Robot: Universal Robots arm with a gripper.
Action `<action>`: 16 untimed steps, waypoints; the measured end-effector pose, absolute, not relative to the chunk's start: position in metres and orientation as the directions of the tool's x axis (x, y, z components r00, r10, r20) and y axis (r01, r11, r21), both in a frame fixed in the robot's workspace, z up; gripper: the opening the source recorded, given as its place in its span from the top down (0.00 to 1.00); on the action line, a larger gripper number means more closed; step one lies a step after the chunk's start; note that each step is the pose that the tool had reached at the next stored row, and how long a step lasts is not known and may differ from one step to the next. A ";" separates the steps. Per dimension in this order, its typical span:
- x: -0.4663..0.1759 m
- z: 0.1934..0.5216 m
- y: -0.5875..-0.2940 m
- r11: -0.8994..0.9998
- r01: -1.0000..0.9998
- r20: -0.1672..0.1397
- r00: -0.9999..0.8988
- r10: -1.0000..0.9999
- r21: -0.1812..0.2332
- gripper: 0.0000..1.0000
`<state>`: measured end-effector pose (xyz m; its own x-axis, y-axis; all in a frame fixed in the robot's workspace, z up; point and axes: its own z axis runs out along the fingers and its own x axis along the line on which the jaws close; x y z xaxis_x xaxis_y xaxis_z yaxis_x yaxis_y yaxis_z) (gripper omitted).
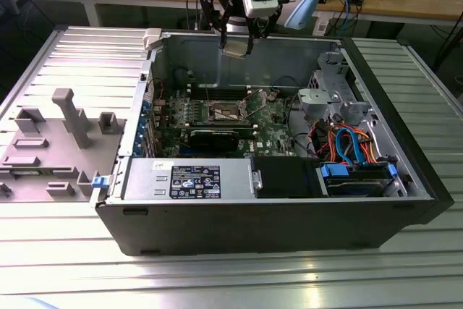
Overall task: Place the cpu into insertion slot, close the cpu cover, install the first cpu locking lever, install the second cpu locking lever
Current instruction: 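Place the cpu into insertion slot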
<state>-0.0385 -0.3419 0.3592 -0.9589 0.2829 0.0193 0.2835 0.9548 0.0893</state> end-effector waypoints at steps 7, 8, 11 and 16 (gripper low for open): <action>-0.039 0.359 -0.342 0.948 0.304 0.019 -0.953 0.304 0.089 0.46; -0.039 0.359 -0.342 0.948 0.306 0.019 -0.952 0.305 0.089 0.46; -0.039 0.359 -0.342 0.947 0.310 0.019 -0.951 0.310 0.089 0.46; -0.039 0.359 -0.342 0.945 0.315 0.019 -0.949 0.315 0.089 0.46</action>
<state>-0.0385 -0.3419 0.3588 -0.9490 0.3148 0.0193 0.3152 0.9448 0.0893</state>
